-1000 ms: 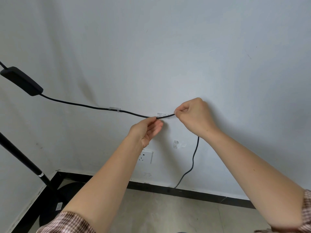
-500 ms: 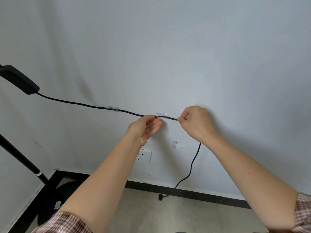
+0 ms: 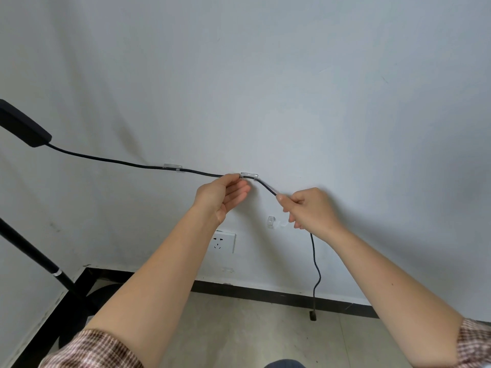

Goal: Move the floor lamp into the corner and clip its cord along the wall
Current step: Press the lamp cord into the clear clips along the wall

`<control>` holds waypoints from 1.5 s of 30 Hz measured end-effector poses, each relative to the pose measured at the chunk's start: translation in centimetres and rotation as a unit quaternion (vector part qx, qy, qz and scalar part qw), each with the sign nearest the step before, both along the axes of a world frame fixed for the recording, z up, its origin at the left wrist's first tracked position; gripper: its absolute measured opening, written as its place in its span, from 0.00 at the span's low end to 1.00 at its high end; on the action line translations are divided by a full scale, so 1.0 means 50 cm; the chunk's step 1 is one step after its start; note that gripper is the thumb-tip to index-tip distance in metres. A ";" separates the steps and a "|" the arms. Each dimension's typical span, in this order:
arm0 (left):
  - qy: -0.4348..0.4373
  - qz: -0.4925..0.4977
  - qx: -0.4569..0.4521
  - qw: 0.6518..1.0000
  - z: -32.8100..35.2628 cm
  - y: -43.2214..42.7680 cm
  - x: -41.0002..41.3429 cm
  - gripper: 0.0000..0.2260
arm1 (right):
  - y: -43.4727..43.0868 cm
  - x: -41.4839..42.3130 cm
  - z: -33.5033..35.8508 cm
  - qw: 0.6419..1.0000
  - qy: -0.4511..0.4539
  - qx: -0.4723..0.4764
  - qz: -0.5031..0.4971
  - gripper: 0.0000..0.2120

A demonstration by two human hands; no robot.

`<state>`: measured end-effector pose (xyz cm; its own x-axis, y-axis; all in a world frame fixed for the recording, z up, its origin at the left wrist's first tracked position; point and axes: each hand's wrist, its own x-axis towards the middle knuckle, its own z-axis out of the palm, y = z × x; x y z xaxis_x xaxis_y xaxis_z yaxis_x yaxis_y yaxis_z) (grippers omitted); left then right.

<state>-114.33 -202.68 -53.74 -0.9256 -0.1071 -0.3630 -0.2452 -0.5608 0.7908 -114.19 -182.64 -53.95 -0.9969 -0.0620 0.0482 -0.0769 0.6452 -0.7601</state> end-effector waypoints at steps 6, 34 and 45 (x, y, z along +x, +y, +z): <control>0.008 0.015 -0.018 1.000 0.002 0.000 0.002 0.03 | 0.048 0.008 -0.074 0.990 -0.082 -0.109 0.020 0.14; 0.118 -0.001 -0.384 0.916 -0.053 0.099 0.007 0.07 | -0.024 0.008 -0.164 0.965 -0.062 -0.246 -0.071 0.16; 0.099 0.002 -0.345 0.933 -0.062 0.094 0.007 0.05 | 0.041 0.056 -0.257 0.941 -0.198 -0.272 -0.036 0.13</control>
<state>-114.00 -197.97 -56.86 -0.9663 -0.2560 -0.0278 -0.0548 0.0990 0.9936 -111.39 -180.60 -66.79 -0.9443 -0.0663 -0.3224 0.3106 0.1448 -0.9394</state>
